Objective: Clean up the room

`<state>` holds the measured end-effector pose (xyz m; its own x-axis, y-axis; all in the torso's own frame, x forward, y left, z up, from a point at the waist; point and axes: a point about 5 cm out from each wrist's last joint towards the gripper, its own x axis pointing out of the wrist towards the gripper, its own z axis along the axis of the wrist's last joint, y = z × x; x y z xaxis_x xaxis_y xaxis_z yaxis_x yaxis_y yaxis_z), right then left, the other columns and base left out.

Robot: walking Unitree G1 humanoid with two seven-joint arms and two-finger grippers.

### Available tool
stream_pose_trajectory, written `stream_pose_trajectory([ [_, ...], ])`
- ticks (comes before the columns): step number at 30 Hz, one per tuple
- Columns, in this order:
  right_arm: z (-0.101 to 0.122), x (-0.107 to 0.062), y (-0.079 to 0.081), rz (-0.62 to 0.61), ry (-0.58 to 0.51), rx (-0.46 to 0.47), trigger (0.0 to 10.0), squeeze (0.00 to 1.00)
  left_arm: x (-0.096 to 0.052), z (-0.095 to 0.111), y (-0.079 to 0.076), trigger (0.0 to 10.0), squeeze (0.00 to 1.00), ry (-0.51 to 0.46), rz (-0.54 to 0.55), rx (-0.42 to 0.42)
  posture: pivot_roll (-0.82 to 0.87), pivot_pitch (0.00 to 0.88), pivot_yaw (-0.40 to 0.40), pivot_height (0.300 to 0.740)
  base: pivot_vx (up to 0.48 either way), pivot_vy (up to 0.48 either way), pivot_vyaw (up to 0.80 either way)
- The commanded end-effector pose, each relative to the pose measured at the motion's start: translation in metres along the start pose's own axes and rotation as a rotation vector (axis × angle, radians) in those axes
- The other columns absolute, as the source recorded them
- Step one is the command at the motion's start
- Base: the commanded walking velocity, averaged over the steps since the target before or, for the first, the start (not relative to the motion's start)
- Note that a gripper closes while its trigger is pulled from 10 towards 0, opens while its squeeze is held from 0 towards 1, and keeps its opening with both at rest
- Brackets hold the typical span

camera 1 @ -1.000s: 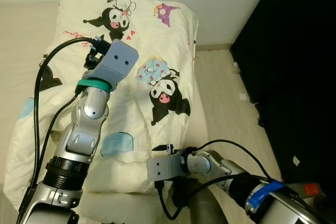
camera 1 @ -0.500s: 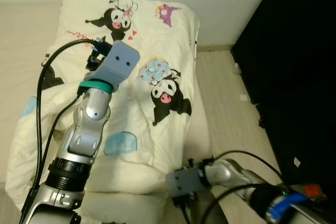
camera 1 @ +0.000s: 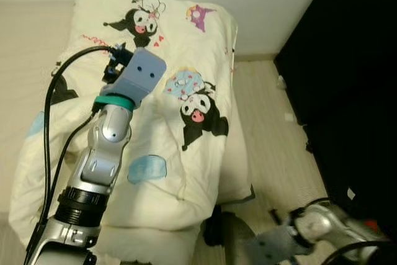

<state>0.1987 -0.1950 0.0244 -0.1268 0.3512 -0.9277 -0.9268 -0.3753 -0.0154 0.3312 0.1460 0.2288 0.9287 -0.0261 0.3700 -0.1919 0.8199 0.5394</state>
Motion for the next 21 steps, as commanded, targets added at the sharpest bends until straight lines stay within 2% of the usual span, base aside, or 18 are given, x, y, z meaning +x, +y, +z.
stream_pose_trajectory([
  [1,0.006,0.002,0.005,0.021,-0.016,-0.013,0.0,0.00,-0.004,-0.004,-0.005,10.0,0.00,0.015,-0.018,0.010,-0.02,0.278,0.001,0.740,0.000,0.000,0.00],
  [2,0.009,0.003,-0.020,-0.173,-0.037,-0.011,6.6,0.00,-0.004,-0.004,-0.005,10.0,0.00,0.014,-0.017,0.009,-0.03,0.282,0.003,0.740,0.000,0.000,0.00],
  [3,0.009,0.003,-0.020,-0.173,-0.037,-0.011,6.6,0.00,-0.004,-0.004,-0.005,10.0,0.00,0.014,-0.017,0.009,-0.03,0.282,0.003,0.740,0.000,0.000,0.00],
  [4,0.013,0.002,-0.038,-0.314,-0.057,-0.006,6.6,0.00,-0.003,-0.004,-0.005,10.0,0.00,0.014,-0.016,0.009,-0.02,0.282,0.004,0.740,0.000,0.000,0.00],
  [5,0.020,0.001,-0.057,-0.445,-0.098,0.008,10.0,0.00,-0.003,-0.003,-0.005,10.0,0.00,0.013,-0.016,0.009,-0.02,0.282,0.005,0.740,0.000,0.000,0.00],
  [6,0.028,-0.003,-0.074,-0.562,-0.128,0.001,10.0,0.00,-0.003,-0.003,-0.005,10.0,0.00,0.012,-0.016,0.010,-0.02,0.282,0.005,0.740,0.000,0.000,0.00],
  [8,0.028,-0.003,-0.074,-0.562,-0.128,0.001,10.0,0.00,-0.003,-0.003,-0.005,10.0,0.00,0.012,-0.016,0.010,-0.02,0.282,0.005,0.740,0.000,0.000,0.00],
  [9,0.035,-0.006,-0.084,-0.628,-0.152,-0.005,10.0,0.00,-0.003,-0.003,-0.004,10.0,0.00,0.012,-0.016,0.010,-0.01,0.285,0.011,0.740,0.000,0.000,0.00],
  [10,0.047,-0.011,-0.098,-0.725,-0.192,-0.013,10.0,0.09,-0.004,-0.003,-0.004,10.0,0.00,0.012,-0.017,0.012,-0.01,0.286,0.014,0.740,0.000,0.000,0.00],
  [11,0.047,-0.011,-0.098,-0.725,-0.192,-0.013,10.0,0.09,-0.004,-0.003,-0.004,10.0,0.00,0.012,-0.017,0.012,-0.01,0.286,0.014,0.740,0.000,0.000,0.00],
  [12,0.055,-0.015,-0.105,-0.785,-0.216,-0.017,10.0,0.09,-0.004,-0.004,-0.003,10.0,0.00,0.013,-0.017,0.014,-0.01,0.286,0.014,0.740,0.000,0.000,0.00],
  [13,0.063,-0.019,-0.112,-0.835,-0.258,-0.020,10.0,0.88,-0.004,-0.004,-0.003,10.0,0.00,0.013,-0.018,0.015,-0.01,0.286,0.014,0.740,0.000,0.000,0.00],
  [14,0.069,-0.022,-0.114,-0.862,-0.282,-0.020,10.0,0.88,-0.004,-0.004,-0.002,10.0,0.00,0.013,-0.018,0.016,-0.01,0.286,0.014,0.740,0.000,0.000,0.00],
  [15,0.077,-0.021,-0.115,-0.856,-0.331,-0.011,10.0,1.00,-0.004,-0.004,-0.002,10.0,0.00,0.014,-0.018,0.017,0.00,0.286,0.017,0.740,0.000,0.000,0.00],
  [16,0.088,-0.018,-0.115,-0.830,-0.408,0.020,10.0,1.00,-0.004,-0.004,-0.002,10.0,0.00,0.013,-0.018,0.017,0.00,0.286,0.017,0.740,0.000,0.000,0.00],
  [17,0.088,-0.018,-0.115,-0.830,-0.408,0.020,10.0,1.00,-0.004,-0.004,-0.002,10.0,0.00,0.013,-0.018,0.017,0.00,0.286,0.017,0.740,0.000,0.000,0.00],
  [21,0.110,-0.008,-0.112,-0.756,-0.585,0.127,10.0,1.00,-0.004,-0.002,-0.003,10.0,0.00,0.010,-0.018,0.016,0.00,0.286,0.017,0.740,0.000,0.000,0.00],
])
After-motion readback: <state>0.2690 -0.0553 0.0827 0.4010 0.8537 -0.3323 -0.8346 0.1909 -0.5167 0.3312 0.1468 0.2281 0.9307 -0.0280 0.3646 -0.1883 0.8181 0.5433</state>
